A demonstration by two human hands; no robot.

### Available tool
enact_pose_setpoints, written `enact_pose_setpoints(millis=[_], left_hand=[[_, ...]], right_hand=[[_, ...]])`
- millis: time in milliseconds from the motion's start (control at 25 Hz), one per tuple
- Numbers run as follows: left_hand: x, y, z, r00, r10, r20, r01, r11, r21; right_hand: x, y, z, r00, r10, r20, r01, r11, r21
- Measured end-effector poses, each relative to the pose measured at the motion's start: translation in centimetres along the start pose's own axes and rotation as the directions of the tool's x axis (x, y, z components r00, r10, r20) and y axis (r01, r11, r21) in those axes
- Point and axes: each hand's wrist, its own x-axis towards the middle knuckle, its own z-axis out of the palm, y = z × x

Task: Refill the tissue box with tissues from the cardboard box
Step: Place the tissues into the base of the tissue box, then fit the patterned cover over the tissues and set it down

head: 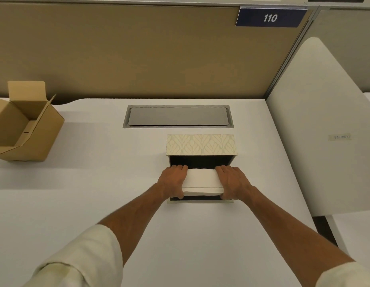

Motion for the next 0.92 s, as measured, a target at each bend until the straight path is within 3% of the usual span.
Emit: enact_pose_setpoints(millis=[360, 520, 600, 680, 760, 800, 840, 920], left_hand=[[-0.1, 0.1, 0.3, 1.0, 0.002, -0.018, -0.002, 1.0, 0.014], [-0.8, 0.0, -0.2, 0.999, 0.022, -0.03, -0.022, 1.0, 0.012], [-1.9, -0.7, -0.9, 0.987, 0.054, -0.154, -0.061, 0.997, -0.04], [-3.2, -2.1, -1.5, 0.917, 0.062, -0.393, -0.103, 0.991, -0.086], [-4.2, -3.5, -2.2, 0.808, -0.053, -0.587, -0.104, 0.967, -0.231], [-4.3, -4.0, -2.7, 0.766, -0.17, -0.62, -0.086, 0.929, -0.361], [-4.2, -4.4, -3.5, 0.736, -0.303, -0.606, -0.058, 0.863, -0.502], [-3.1, -4.6, -5.4, 0.726, -0.524, -0.444, 0.03, 0.67, -0.741]], right_hand=[[0.0, 0.1, 0.5, 1.0, 0.005, -0.012, -0.004, 1.0, 0.015], [-1.1, 0.8, 0.5, 0.999, 0.041, -0.001, -0.041, 0.994, 0.101], [-2.2, 1.4, 0.0, 0.997, 0.033, -0.074, -0.023, 0.99, 0.142], [-3.4, 1.9, -0.5, 0.969, 0.046, -0.244, 0.003, 0.981, 0.196], [-4.1, 2.2, -1.0, 0.893, 0.125, -0.432, 0.009, 0.956, 0.295], [-4.1, 2.2, -1.3, 0.844, 0.203, -0.497, -0.004, 0.928, 0.372], [-3.9, 2.2, -1.8, 0.796, 0.306, -0.522, -0.03, 0.881, 0.472], [-2.7, 2.0, -3.4, 0.727, 0.519, -0.45, -0.101, 0.729, 0.677]])
